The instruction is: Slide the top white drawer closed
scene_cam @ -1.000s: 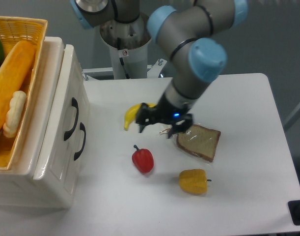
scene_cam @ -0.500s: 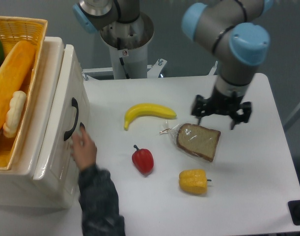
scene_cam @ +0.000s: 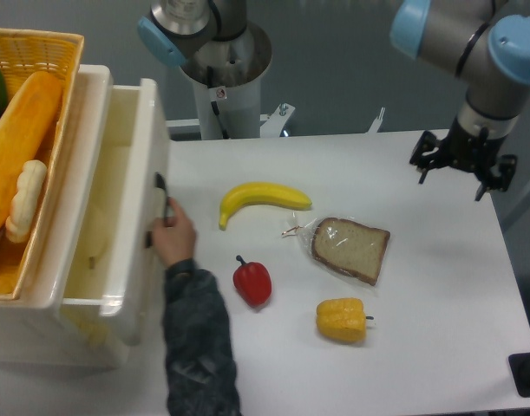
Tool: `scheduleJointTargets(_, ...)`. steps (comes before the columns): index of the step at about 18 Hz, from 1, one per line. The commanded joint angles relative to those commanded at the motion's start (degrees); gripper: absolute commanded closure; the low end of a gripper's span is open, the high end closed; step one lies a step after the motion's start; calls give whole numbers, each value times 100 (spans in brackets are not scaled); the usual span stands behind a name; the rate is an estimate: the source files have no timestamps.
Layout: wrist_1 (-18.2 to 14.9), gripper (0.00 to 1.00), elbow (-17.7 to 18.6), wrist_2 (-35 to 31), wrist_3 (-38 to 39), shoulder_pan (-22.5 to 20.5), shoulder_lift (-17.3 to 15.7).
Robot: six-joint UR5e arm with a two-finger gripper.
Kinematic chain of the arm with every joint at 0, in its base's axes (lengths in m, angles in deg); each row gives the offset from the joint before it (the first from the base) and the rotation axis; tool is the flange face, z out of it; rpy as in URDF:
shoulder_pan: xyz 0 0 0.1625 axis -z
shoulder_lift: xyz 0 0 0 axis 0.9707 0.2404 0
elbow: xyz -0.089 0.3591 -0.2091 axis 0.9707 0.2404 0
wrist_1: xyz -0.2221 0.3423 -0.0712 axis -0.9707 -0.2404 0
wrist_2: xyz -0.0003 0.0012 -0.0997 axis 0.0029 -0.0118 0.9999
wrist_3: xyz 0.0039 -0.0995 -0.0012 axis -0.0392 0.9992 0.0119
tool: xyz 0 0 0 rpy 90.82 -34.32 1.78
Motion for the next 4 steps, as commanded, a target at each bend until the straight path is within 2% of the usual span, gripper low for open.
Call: scheduleJointTargets(4, -62, 0, -79, -132, -36, -150, 0)
